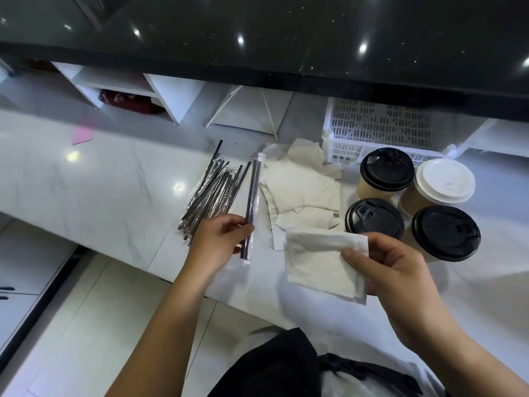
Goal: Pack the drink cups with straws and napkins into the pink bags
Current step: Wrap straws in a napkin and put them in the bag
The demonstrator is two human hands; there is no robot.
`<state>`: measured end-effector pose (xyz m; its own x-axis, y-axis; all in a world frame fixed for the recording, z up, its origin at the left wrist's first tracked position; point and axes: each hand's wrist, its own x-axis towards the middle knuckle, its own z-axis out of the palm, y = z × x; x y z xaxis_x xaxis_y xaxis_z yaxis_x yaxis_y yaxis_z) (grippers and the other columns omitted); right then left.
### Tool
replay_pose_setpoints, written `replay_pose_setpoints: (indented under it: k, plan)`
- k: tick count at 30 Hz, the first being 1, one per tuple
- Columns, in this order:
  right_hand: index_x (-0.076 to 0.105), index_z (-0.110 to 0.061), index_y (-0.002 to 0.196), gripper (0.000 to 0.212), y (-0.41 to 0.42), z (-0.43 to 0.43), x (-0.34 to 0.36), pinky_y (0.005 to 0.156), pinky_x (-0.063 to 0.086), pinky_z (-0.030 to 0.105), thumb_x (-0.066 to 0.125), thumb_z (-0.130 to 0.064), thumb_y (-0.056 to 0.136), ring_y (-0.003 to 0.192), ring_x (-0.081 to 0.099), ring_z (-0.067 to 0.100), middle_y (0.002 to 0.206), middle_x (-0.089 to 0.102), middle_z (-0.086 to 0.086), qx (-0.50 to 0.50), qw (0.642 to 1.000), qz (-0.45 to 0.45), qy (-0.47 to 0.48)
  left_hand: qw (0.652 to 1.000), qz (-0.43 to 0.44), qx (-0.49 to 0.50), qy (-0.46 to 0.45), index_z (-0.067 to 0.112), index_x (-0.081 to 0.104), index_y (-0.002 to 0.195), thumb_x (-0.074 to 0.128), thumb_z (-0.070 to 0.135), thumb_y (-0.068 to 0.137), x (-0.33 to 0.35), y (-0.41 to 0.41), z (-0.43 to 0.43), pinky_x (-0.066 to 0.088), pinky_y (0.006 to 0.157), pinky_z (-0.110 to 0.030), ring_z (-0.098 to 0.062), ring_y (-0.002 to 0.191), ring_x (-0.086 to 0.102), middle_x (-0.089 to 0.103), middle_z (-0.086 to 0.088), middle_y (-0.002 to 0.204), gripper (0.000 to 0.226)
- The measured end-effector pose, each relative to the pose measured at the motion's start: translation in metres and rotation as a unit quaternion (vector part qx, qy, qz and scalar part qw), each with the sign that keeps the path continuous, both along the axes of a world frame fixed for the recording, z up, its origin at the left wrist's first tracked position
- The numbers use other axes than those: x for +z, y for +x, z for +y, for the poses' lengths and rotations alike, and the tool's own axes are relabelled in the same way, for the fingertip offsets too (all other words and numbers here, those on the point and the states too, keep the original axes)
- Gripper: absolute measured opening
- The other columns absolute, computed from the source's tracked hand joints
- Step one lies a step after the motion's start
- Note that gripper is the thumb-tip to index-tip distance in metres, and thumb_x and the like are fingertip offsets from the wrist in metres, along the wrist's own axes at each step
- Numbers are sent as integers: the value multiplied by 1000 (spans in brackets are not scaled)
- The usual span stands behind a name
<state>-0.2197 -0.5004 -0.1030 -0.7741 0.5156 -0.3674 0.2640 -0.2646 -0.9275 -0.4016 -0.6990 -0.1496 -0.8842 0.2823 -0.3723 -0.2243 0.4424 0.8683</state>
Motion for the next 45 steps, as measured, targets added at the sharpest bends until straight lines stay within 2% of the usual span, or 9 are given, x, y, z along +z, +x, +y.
replay_pose_setpoints:
  k: [8,15,20,25,33,37,39,42,45]
  plan:
    - [62,-1,97,6,-6,0,8,64,56,43,62,-1,91,75,69,24,84,72,9,-61,994,37,-83,983,-34,-122,132,23,79,79,80,29,71,47,74,32,54,74,-19,-6,74,67,75,0,77,10]
    - [63,-4,102,22,-6,0,13,70,60,46,67,-5,80,82,71,30,94,74,17,-32,989,63,-129,981,-9,-167,96,26,79,85,79,23,82,37,89,44,56,82,-38,-25,84,73,77,-1,81,4]
    - [71,-2,100,30,-4,0,13,69,61,45,74,-5,70,81,73,32,95,76,19,-26,993,42,-103,983,-13,-168,74,26,79,81,83,22,79,35,93,47,57,83,-40,-20,81,74,77,1,79,5]
    - [74,4,92,27,-2,0,13,81,56,60,76,-6,67,89,70,48,94,74,27,-22,996,32,-82,981,-18,-179,69,28,79,82,84,28,76,34,93,47,55,81,-51,-31,78,71,76,-5,77,7]
    - [74,4,93,24,-2,2,13,76,61,49,73,-2,70,83,73,39,93,75,23,-32,993,44,-107,980,-12,-175,93,24,76,80,86,35,68,46,86,41,54,75,-29,-12,71,70,75,-3,74,19]
    - [75,-1,94,26,0,9,11,74,62,43,73,-3,67,85,74,32,96,76,19,-27,987,53,-147,988,28,-52,141,15,74,88,73,33,78,46,77,39,57,70,-25,-13,71,68,75,-6,79,21]
    - [75,-3,97,30,2,14,14,75,60,41,74,-6,66,84,74,30,96,76,17,15,981,67,-181,985,-34,-14,171,16,72,100,62,19,95,43,68,43,57,70,-24,-13,75,69,76,-4,87,11]
    - [75,0,96,30,4,20,17,72,61,37,74,-5,66,81,74,28,92,76,17,30,987,66,-142,949,-197,-22,244,18,72,103,50,-3,96,43,63,52,55,57,-22,-13,64,66,74,-5,81,31]
    - [75,1,96,24,8,26,15,71,61,38,72,2,72,83,75,32,94,76,19,-23,997,49,-59,943,-203,-99,245,22,78,97,50,-3,96,46,69,61,54,54,-25,-15,66,65,73,-5,84,37]
